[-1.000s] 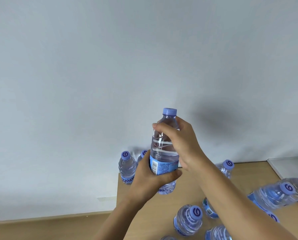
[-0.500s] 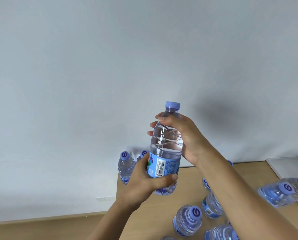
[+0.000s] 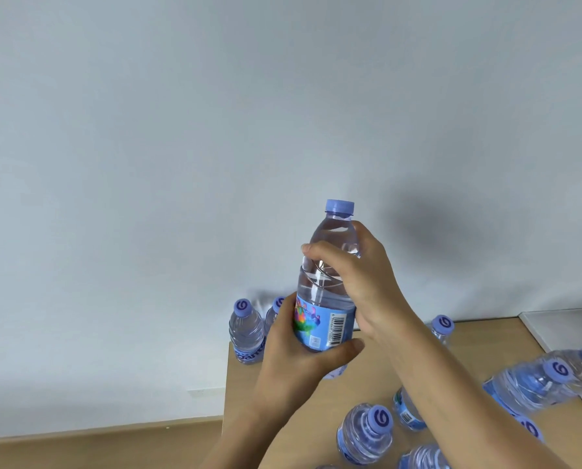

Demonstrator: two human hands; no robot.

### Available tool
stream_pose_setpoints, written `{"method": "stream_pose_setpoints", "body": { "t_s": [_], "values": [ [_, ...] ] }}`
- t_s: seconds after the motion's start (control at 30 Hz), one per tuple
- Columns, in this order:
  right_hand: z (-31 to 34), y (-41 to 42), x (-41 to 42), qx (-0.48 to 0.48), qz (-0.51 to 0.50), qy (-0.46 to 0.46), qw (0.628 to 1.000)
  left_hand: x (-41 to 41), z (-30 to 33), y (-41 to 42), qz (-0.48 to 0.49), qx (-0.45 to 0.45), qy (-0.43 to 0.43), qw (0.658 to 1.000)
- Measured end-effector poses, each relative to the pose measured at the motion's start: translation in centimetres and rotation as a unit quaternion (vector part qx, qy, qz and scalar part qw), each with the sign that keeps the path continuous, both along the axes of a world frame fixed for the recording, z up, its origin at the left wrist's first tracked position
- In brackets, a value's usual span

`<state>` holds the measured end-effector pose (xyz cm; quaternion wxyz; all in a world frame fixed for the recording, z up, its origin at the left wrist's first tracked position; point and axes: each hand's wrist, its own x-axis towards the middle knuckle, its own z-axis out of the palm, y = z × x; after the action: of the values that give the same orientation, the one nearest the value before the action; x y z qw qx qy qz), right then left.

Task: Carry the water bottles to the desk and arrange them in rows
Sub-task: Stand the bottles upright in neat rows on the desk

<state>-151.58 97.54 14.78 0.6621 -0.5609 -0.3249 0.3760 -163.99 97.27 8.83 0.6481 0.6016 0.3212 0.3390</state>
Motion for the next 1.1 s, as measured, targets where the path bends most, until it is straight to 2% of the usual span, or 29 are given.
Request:
{"method": "stream_pose_setpoints", "body": {
  "t_s": [0.27, 0.43, 0.73, 0.87, 1.1],
  "values": [
    [1.4, -0.2, 1.2, 0.010, 0.094, 0.044, 0.995, -0.7, 0.7, 1.0, -0.127, -0.089, -0.051, 0.987],
    [1.7, -0.4, 1.3, 0.028, 0.152, 0.055, 0.986, -0.8, 0.4, 1.0, -0.099, -0.090, -0.050, 0.990],
    [1.3, -0.9, -0.4, 0.003, 0.007, -0.111, 0.994, -0.1, 0.8, 0.0, 0.005, -0.026, -0.043, 0.999],
    [0.8, -0.9, -0.8, -0.001, -0.019, -0.101, 0.995, 0.1, 0.8, -0.4, 0.022, -0.006, -0.037, 0.999],
    [1.4, -0.5, 0.3, 0.021, 0.021, -0.065, 0.997, -0.2, 1.2, 0.4, -0.038, -0.039, -0.032, 0.998]
  ]
}}
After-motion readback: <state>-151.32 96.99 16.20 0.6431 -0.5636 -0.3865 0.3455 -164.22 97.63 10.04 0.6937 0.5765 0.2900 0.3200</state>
